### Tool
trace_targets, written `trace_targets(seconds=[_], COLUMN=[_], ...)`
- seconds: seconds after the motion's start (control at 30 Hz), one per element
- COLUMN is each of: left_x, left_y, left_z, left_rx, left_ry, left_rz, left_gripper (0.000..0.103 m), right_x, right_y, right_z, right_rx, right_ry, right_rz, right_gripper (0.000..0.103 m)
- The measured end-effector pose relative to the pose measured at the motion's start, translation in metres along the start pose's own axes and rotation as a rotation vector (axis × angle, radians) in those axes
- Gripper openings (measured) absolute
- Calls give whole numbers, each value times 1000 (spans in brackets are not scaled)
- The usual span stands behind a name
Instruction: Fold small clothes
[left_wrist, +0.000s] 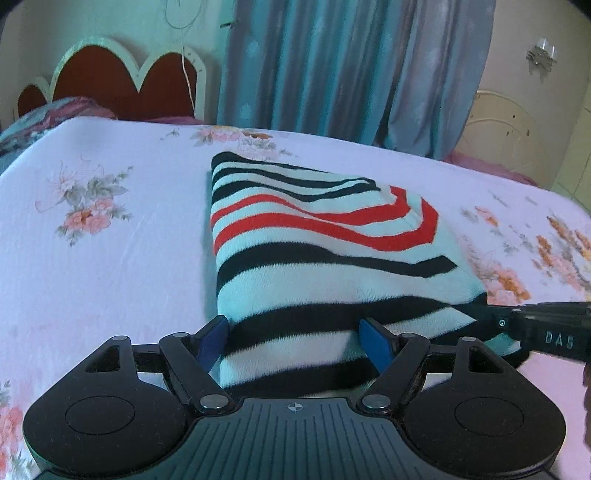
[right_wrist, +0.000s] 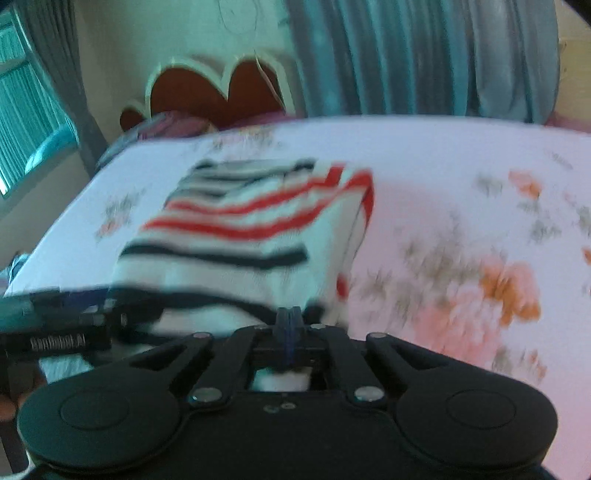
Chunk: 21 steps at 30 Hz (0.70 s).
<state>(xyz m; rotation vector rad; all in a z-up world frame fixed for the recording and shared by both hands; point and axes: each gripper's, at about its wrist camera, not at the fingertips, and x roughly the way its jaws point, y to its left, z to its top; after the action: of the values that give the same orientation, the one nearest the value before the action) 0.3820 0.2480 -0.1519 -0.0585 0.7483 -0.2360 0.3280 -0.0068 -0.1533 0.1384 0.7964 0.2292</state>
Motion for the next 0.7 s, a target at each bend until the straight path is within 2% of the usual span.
trace_targets(seconds=[0.07, 0.13, 0.3, 0.43, 0.5, 0.6, 0.67, 0.7], left_x=[-3, 1, 12, 5, 3, 0, -3, -5], left_y=[-2, -3, 7, 3, 3, 5, 4, 3], left_z=[-5, -11, -19, -21, -25, -28, -27, -27], left_rx=[22, 42, -40, -10, 5, -9, -7, 2], left_ry=[2, 16, 43, 41, 41, 40, 39, 35], left_rz=[-1, 10, -13, -9, -11, -9, -7, -4], left_gripper=[76, 76, 76, 76, 76, 76, 76, 76], right_x=[-12, -6, -7, -17, -17, -18, -30, -34], right_y=[4, -4, -5, 5, 3, 12, 16, 19], right_z=[-6, -15, -32, -25, -31, -34, -29, -29], right_rx=[-20, 9, -4, -13, -9, -73, -30, -27], right_ry=[-50, -17, -42, -56, -53, -50, -96, -113], right_rz=[-19, -30, -45, -81, -101, -146, -130, -115], right_gripper=[0, 0, 0, 0, 0, 0, 15, 16])
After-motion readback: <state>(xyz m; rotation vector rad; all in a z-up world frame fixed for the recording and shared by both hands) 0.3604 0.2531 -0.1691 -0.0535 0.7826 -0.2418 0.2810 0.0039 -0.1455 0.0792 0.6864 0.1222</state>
